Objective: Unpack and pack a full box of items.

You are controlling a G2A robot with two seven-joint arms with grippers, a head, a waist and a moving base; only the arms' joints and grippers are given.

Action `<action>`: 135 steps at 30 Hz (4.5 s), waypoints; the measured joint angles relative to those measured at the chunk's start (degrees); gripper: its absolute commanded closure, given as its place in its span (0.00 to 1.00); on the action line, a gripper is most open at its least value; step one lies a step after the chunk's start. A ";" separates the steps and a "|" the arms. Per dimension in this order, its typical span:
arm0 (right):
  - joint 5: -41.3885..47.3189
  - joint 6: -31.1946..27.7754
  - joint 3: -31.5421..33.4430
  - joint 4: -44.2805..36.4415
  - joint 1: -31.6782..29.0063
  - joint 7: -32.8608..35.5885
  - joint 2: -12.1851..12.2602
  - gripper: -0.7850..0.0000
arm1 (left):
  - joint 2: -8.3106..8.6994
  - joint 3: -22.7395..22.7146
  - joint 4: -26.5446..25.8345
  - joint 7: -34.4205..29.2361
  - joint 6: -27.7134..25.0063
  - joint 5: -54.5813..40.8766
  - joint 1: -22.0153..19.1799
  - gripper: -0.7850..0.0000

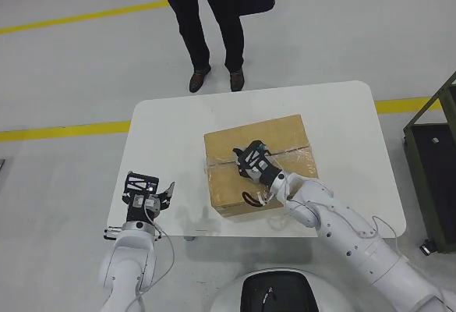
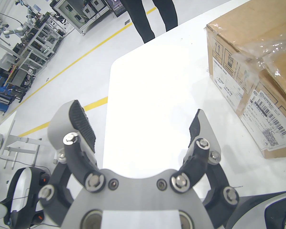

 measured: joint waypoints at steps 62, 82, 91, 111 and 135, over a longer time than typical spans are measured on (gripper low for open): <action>4.45 -0.26 -8.52 7.29 6.36 -4.27 -4.78 1.00 | 0.00 0.00 0.00 0.00 0.00 0.00 0.00 0.00; -1.31 0.55 8.59 -9.43 -9.92 1.37 0.66 1.00 | 0.00 0.00 0.00 0.00 0.00 0.00 0.00 0.00; -1.53 0.39 17.17 -16.08 -16.52 4.08 2.55 1.00 | 0.00 0.00 0.00 0.00 0.00 0.00 0.00 0.00; 1.36 6.20 37.65 -39.23 -36.67 1.86 5.13 1.00 | 0.00 0.00 0.00 0.00 0.00 0.00 0.00 0.00; 4.19 10.43 48.77 -54.44 -57.76 -2.29 5.11 0.16 | 0.00 0.00 0.00 0.00 0.00 0.00 0.00 0.00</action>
